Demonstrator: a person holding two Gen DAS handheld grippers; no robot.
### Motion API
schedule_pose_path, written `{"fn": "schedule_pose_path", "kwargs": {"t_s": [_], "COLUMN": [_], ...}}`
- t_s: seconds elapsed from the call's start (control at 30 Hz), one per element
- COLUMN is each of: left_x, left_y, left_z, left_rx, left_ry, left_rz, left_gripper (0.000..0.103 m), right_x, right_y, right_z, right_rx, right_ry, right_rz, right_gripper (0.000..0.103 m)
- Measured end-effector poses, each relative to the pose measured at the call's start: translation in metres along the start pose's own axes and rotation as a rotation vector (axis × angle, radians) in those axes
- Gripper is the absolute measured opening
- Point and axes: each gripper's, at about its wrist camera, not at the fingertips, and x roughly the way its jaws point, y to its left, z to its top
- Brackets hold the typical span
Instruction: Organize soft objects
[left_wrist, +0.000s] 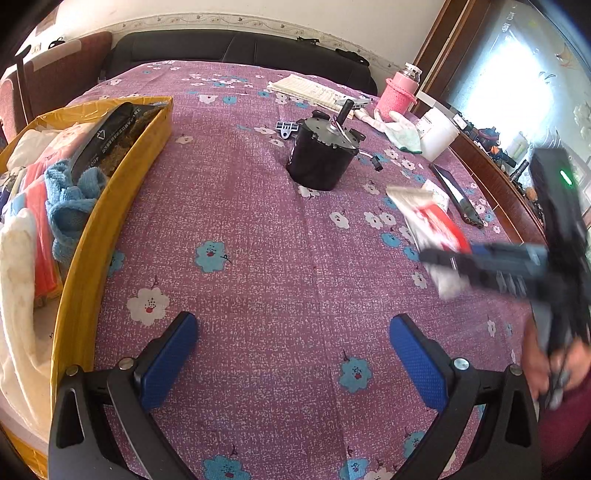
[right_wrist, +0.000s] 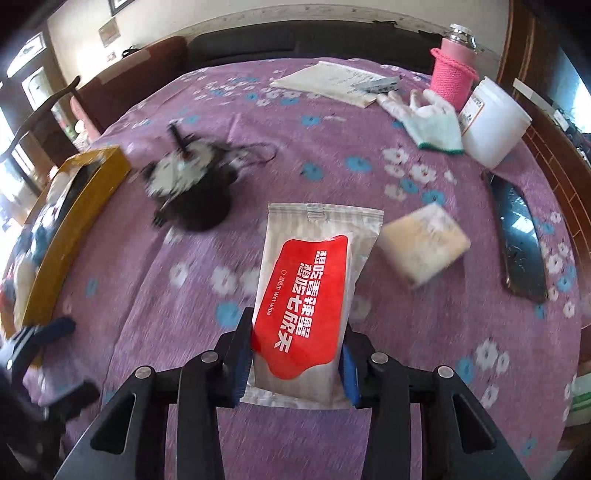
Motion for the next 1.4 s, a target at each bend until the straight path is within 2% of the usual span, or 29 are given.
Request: {"fn": "schedule_pose_path", "kwargs": {"t_s": [0.07, 0.13, 0.17, 0.2, 0.27, 0.3, 0.4, 0.47, 0.53, 0.63, 0.77, 0.87, 0.93, 0.97, 1.07, 1.2, 1.3, 1.33, 1.4], "left_x": [0.001, 0.001, 0.001, 0.001, 0.002, 0.002, 0.003, 0.002, 0.003, 0.003, 0.004, 0.011, 0.017, 0.02, 0.017, 0.002, -0.008, -0.007, 0.0], "left_y": [0.0, -0.001, -0.001, -0.002, -0.003, -0.003, -0.003, -0.003, -0.003, -0.003, -0.005, -0.019, -0.03, -0.036, -0.038, -0.041, -0.057, -0.064, -0.079], "left_z": [0.0, 0.0, 0.0, 0.0, 0.001, 0.0, 0.0, 0.0, 0.0, 0.0, 0.0, 0.0, -0.002, -0.004, -0.006, -0.002, 0.004, 0.006, 0.011], "left_rx": [0.003, 0.008, 0.01, 0.013, 0.015, 0.015, 0.016, 0.018, 0.019, 0.022, 0.033, 0.109, 0.176, 0.209, 0.21, 0.146, 0.145, 0.152, 0.165], "left_ry": [0.002, 0.004, 0.005, 0.007, 0.008, 0.007, 0.008, 0.008, 0.008, 0.01, 0.018, 0.063, 0.094, 0.108, 0.126, 0.124, 0.101, 0.103, 0.124], "left_rz": [0.004, 0.009, 0.012, 0.015, 0.019, 0.019, 0.021, 0.023, 0.024, 0.028, 0.04, 0.113, 0.18, 0.207, 0.18, 0.074, 0.014, 0.002, -0.013], "left_gripper": [0.103, 0.103, 0.103, 0.103, 0.103, 0.103, 0.103, 0.103, 0.103, 0.103, 0.103, 0.103, 0.103, 0.103, 0.103, 0.103, 0.103, 0.103, 0.103], "right_x": [-0.008, -0.013, -0.017, -0.022, -0.036, -0.041, -0.048, -0.043, -0.033, -0.009, 0.02, 0.036, 0.047, 0.047, 0.039, 0.023, 0.007, 0.002, -0.004], "right_y": [0.017, 0.03, 0.031, 0.029, 0.014, 0.002, -0.051, -0.089, -0.114, -0.132, -0.124, -0.115, -0.106, -0.104, -0.103, -0.11, -0.11, -0.109, -0.11], "right_z": [-0.022, -0.038, -0.042, -0.044, -0.041, -0.038, -0.022, -0.012, -0.001, 0.02, 0.055, 0.072, 0.078, 0.079, 0.069, 0.038, 0.008, 0.0, -0.013], "right_rx": [-0.055, -0.098, -0.101, -0.096, -0.053, -0.011, 0.19, 0.331, 0.417, 0.481, 0.477, 0.466, 0.428, 0.414, 0.415, 0.394, 0.359, 0.345, 0.331], "right_ry": [0.005, 0.037, 0.033, 0.019, -0.044, -0.073, -0.14, -0.153, -0.148, -0.096, -0.057, -0.034, 0.003, -0.004, 0.0, 0.033, 0.05, 0.054, 0.063], "right_rz": [0.058, 0.163, 0.182, 0.193, 0.188, 0.166, 0.063, 0.006, -0.014, -0.039, -0.075, -0.13, -0.182, -0.199, -0.173, -0.173, -0.154, -0.153, -0.157], "right_gripper": [0.046, 0.057, 0.064, 0.066, 0.068, 0.074, 0.083, 0.083, 0.083, 0.083, 0.082, 0.082, 0.069, 0.067, 0.062, 0.062, 0.062, 0.062, 0.07]}}
